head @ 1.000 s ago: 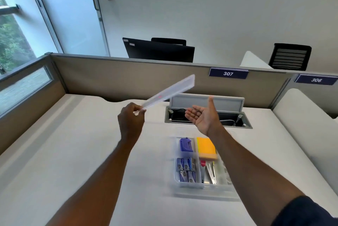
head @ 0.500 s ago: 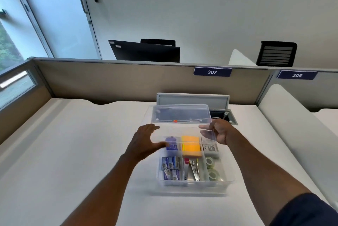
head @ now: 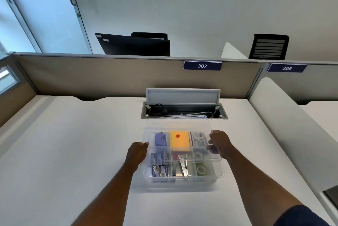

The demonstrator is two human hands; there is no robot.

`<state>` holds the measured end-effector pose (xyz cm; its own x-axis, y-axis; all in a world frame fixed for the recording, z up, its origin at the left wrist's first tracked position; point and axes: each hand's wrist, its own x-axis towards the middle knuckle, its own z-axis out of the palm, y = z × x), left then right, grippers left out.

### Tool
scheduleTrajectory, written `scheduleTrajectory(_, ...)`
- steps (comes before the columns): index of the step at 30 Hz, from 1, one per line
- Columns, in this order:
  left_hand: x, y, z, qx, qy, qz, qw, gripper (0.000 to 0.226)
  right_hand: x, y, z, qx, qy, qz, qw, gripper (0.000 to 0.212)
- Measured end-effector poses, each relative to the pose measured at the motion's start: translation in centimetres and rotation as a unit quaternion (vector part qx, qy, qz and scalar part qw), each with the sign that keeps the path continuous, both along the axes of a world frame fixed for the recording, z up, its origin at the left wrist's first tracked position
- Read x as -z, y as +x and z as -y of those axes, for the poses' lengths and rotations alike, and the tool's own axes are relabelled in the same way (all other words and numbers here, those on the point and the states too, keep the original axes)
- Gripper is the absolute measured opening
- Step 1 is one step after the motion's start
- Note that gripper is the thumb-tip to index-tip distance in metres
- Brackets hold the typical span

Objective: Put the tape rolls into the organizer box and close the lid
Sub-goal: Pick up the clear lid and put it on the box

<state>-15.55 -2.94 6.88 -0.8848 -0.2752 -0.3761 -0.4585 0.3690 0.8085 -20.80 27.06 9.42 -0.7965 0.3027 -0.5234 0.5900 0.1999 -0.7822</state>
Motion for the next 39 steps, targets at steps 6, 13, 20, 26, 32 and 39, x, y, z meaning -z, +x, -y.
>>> scheduleTrajectory(6,0.8,0.5,-1.3,0.055,-0.097,-0.014,0.994,0.04,1.7,2.6,-0.3,-0.126,0.36,-0.037,0.924,0.027)
scheduleTrajectory(13,2.0,1.9,-1.2,0.054,-0.083,-0.024,0.995,0.037,2.8,4.0,0.1,-0.14,0.43,-0.042,0.891,0.02)
scheduleTrajectory(20,2.7,2.8,-1.8,0.047,-0.094,-0.027,0.994,0.037,4.0,3.7,0.0,-0.155,0.407,-0.028,0.9,0.024)
scheduleTrajectory(26,4.4,3.5,-2.6,-0.002,-0.092,-0.04,0.995,0.039,4.1,4.6,0.5,-0.142,0.493,-0.072,0.855,0.015)
scheduleTrajectory(32,5.1,3.7,-3.0,-0.018,-0.104,-0.045,0.993,0.044,6.4,5.4,-0.7,-0.154,0.466,-0.103,0.865,0.047)
scheduleTrajectory(39,5.6,4.1,-3.2,-0.034,-0.102,-0.073,0.992,0.047,8.1,5.3,-1.3,-0.115,0.418,-0.131,0.891,0.04)
